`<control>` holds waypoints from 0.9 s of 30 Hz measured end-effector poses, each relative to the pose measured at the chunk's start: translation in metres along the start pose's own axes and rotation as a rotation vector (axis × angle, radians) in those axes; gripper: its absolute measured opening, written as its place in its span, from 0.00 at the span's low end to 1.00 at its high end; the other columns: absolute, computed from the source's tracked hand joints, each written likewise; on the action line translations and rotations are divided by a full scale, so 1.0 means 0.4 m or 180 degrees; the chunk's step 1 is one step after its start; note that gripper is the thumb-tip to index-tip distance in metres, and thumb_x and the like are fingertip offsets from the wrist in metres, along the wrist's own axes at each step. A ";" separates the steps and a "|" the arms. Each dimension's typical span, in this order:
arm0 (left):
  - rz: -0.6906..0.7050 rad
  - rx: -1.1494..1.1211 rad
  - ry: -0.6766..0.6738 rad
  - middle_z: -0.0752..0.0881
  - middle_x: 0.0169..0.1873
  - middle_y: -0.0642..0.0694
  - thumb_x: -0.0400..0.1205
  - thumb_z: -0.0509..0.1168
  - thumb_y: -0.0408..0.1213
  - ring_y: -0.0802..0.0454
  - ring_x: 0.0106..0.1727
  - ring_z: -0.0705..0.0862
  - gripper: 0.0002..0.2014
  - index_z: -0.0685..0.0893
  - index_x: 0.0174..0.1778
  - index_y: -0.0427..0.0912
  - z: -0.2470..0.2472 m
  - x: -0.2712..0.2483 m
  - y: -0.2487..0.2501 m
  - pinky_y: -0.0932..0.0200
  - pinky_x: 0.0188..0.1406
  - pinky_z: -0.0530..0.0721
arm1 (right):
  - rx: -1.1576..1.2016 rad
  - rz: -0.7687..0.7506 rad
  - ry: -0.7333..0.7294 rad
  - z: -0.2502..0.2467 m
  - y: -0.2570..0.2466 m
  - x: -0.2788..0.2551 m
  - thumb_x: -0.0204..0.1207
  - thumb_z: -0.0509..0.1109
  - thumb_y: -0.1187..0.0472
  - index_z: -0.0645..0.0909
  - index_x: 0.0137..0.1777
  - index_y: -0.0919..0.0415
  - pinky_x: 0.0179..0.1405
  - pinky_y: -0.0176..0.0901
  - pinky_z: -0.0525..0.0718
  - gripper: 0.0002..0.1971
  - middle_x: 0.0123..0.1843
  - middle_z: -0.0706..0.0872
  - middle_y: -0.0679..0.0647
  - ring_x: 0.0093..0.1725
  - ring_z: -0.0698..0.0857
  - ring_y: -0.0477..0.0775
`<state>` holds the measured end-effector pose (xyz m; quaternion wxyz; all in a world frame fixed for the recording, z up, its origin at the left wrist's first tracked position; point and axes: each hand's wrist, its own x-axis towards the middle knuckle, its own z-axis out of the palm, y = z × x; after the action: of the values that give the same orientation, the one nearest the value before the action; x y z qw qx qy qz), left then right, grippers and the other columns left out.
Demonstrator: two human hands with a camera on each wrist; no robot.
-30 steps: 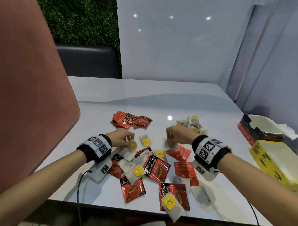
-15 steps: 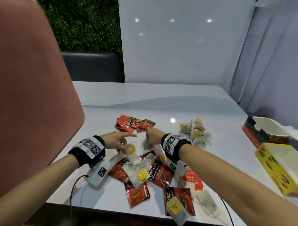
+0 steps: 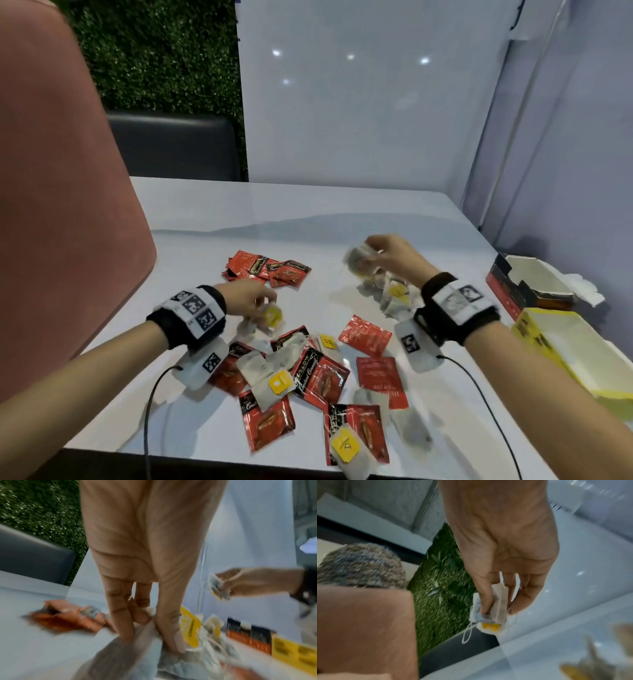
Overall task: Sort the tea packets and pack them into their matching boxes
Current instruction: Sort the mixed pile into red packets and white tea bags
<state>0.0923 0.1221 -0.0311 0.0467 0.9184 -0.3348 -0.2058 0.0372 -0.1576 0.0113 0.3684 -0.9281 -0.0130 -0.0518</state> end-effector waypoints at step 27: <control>0.0698 0.0353 0.0687 0.84 0.61 0.38 0.82 0.62 0.36 0.41 0.60 0.83 0.16 0.80 0.65 0.38 -0.183 0.448 0.444 0.59 0.53 0.77 | -0.1949 0.0031 -0.1911 0.050 0.073 -0.366 0.78 0.66 0.56 0.68 0.70 0.55 0.47 0.40 0.72 0.21 0.62 0.79 0.55 0.54 0.79 0.53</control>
<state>0.1404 -0.1322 0.0132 0.0538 0.8943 -0.4369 -0.0808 -0.1047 -0.1632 -0.0388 0.0559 -0.9686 -0.0993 0.2209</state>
